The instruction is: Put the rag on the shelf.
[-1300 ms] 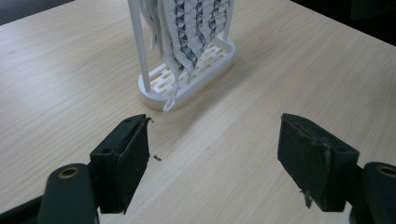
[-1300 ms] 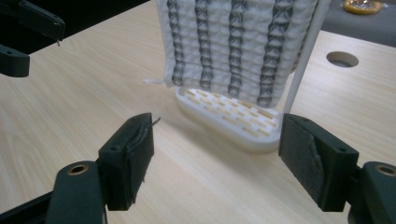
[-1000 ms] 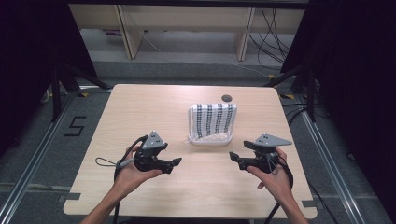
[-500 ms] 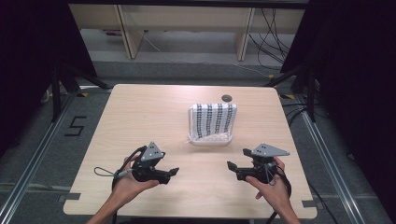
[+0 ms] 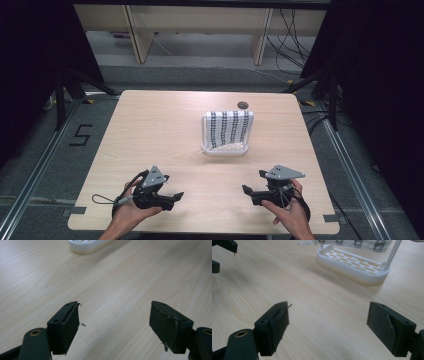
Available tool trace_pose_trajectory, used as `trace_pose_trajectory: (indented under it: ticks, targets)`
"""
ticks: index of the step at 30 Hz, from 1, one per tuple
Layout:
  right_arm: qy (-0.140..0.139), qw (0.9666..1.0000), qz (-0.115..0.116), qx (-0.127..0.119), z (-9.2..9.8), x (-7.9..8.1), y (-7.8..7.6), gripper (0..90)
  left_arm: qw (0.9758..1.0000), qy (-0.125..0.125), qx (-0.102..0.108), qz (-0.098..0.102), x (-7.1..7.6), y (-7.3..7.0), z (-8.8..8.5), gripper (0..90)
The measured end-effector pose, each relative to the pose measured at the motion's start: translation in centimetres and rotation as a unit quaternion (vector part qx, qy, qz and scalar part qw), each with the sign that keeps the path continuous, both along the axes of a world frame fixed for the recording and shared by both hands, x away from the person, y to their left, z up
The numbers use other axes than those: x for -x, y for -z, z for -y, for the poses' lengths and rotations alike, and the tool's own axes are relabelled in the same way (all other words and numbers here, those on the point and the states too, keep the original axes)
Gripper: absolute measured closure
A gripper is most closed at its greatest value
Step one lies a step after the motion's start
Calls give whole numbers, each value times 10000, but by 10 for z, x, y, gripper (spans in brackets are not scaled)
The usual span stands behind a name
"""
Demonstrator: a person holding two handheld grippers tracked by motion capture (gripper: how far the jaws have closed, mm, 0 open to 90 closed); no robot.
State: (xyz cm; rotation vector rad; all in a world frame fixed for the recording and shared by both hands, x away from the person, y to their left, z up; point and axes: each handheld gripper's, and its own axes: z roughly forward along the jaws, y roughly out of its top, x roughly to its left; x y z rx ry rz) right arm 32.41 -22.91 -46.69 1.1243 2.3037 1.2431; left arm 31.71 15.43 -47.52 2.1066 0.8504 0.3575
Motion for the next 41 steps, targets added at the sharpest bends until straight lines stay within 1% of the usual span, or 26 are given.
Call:
trace_pose_trajectory:
  ticks: [2,3,4,7,8,9,10,11,12,14,15,16,17,18,19,21,24,25,29,30,32,34,35,37,38,41]
  targets:
    - [6,10000,-11,10,1,2,1,186,9999,1,-109,65,2,1,-3,233]
    - [-5,10000,47,82,2,3,1,182,9999,35,-118,73,3,1,-4,232]
    - [20,10000,-44,27,2,5,1,173,9999,-43,-84,44,4,2,-5,232]
    - [24,10000,20,24,6,7,3,171,9999,-62,-90,35,7,6,-9,232]
    - [128,9999,-103,4,6,11,3,171,9999,-6,-110,2,8,6,-11,231]
    - [87,9999,-57,31,8,12,4,171,10000,-56,-41,-8,10,8,-11,228]
    - [135,9998,-141,-16,9,14,5,171,10000,-60,-43,-29,11,9,-12,224]
    - [29,10000,-40,15,11,13,7,171,9999,-107,1,-48,12,10,-12,218]
    - [102,9998,-152,31,11,16,8,168,10000,-66,-19,-41,12,11,-14,212]
    - [36,9999,-126,62,12,17,12,166,9999,-119,7,-74,15,12,-14,197]
    - [105,9996,-238,74,12,21,13,164,9999,-101,17,-70,15,13,-14,188]
    - [36,9997,-223,96,13,20,15,162,9998,-119,-108,-68,16,14,-15,179]
    - [139,9993,-320,110,12,24,15,162,9999,-149,-39,-64,17,15,-13,169]
    - [40,9996,-234,155,14,22,17,162,9999,-100,-72,-70,17,15,-14,162]
    - [67,9996,-246,117,13,23,19,162,9999,-100,-65,-62,17,16,-13,162]
    - [77,9995,-245,184,14,24,19,162,9998,-111,-128,-46,16,16,-13,162]
    - [77,9995,-243,187,16,25,19,162,9999,-139,-37,-79,17,18,-11,162]
    - [71,9995,-237,184,16,25,19,162,9999,-93,-128,-70,16,18,-12,162]
    - [100,9994,-239,210,16,25,20,162,9999,-96,-113,-70,16,18,-12,162]
    - [93,9994,-241,216,16,25,20,162,9997,-156,-141,-88,15,19,-13,162]
    - [77,9995,-237,214,15,25,20,162,9997,-121,-200,-65,15,19,-13,162]
    - [48,9995,-245,190,15,25,20,162,9998,-130,-114,-74,16,20,-12,162]
    - [35,9996,-230,158,14,25,20,162,9998,-74,-162,-84,15,20,-12,162]
    - [57,9995,-234,187,15,25,20,162,9997,-103,-187,-69,15,20,-13,162]
    - [75,9995,-250,170,15,25,20,162,9998,-113,-125,-81,15,20,-12,162]
    - [71,9996,-201,207,15,24,19,162,9998,-125,-95,-81,15,20,-13,162]
